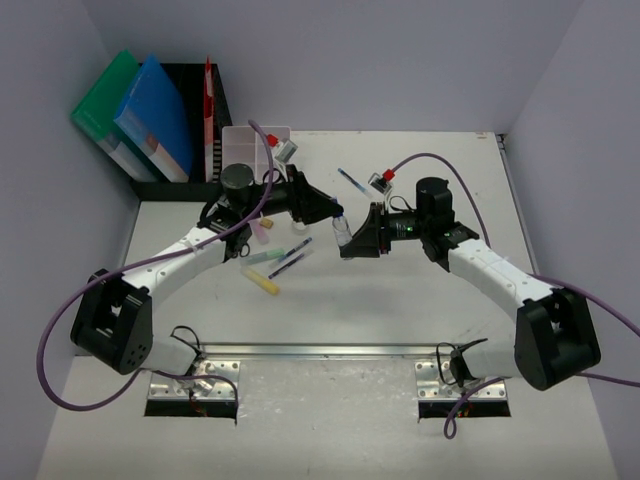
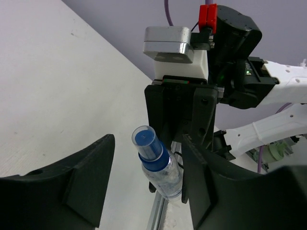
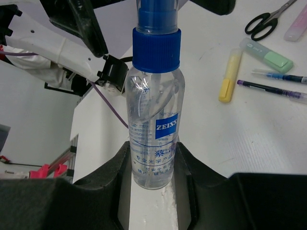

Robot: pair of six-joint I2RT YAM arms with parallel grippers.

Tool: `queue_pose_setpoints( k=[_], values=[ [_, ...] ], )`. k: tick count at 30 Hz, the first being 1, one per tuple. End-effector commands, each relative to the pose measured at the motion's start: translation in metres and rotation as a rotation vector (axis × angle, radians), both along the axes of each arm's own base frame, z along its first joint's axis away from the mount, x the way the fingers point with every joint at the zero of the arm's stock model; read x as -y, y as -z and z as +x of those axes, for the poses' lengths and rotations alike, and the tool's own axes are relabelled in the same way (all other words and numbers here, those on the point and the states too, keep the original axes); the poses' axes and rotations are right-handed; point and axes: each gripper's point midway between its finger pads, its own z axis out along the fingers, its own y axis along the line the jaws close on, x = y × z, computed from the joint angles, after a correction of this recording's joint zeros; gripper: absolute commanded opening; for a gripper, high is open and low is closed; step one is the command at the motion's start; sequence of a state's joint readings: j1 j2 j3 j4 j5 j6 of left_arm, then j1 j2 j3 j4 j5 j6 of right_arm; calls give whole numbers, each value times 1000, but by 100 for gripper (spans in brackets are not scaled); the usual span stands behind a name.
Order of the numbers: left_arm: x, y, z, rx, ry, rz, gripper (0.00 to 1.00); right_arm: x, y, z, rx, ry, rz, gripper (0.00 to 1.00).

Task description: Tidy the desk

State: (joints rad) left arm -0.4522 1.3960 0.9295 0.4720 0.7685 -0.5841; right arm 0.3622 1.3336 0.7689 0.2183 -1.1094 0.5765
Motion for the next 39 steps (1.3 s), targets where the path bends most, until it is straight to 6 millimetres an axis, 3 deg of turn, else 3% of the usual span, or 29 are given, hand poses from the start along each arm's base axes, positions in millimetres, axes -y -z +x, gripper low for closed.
queue_pose_setpoints(
  k=[1, 6, 14, 16, 18, 20, 21, 22, 26, 31, 39],
  values=[
    [6, -21, -5, 52, 39, -63, 50, -5, -18, 2, 84, -33, 42, 0],
    [9, -20, -3, 25, 50, -75, 23, -8, -20, 3, 89, -40, 43, 0],
    [10, -9, -5, -1, 72, -49, 18, -11, -22, 5, 83, -52, 43, 0],
    [10, -7, -5, -3, 76, -34, 0, -12, -22, 5, 85, -54, 42, 1],
    [10, -6, -3, 8, 66, -15, 0, -11, -21, 6, 76, -53, 35, 24],
    [7, -7, 2, 33, 40, 16, 0, -11, -17, 9, 70, -25, 15, 69],
    [5, -8, 7, 51, 20, 37, 0, -10, -15, 10, 59, -14, 3, 87],
    [2, -9, 12, 69, 1, 56, 0, -9, -13, 10, 49, -7, -7, 98],
    [-16, -19, 37, 101, -83, 106, 0, -9, -11, 12, 36, -4, -29, 99],
    [-68, -27, 99, 163, -296, 218, 0, -7, -11, 15, 48, 6, -46, 99],
    [-138, -65, 187, 491, -738, 490, 0, -3, -3, 20, 37, 25, -91, 99]
  ],
)
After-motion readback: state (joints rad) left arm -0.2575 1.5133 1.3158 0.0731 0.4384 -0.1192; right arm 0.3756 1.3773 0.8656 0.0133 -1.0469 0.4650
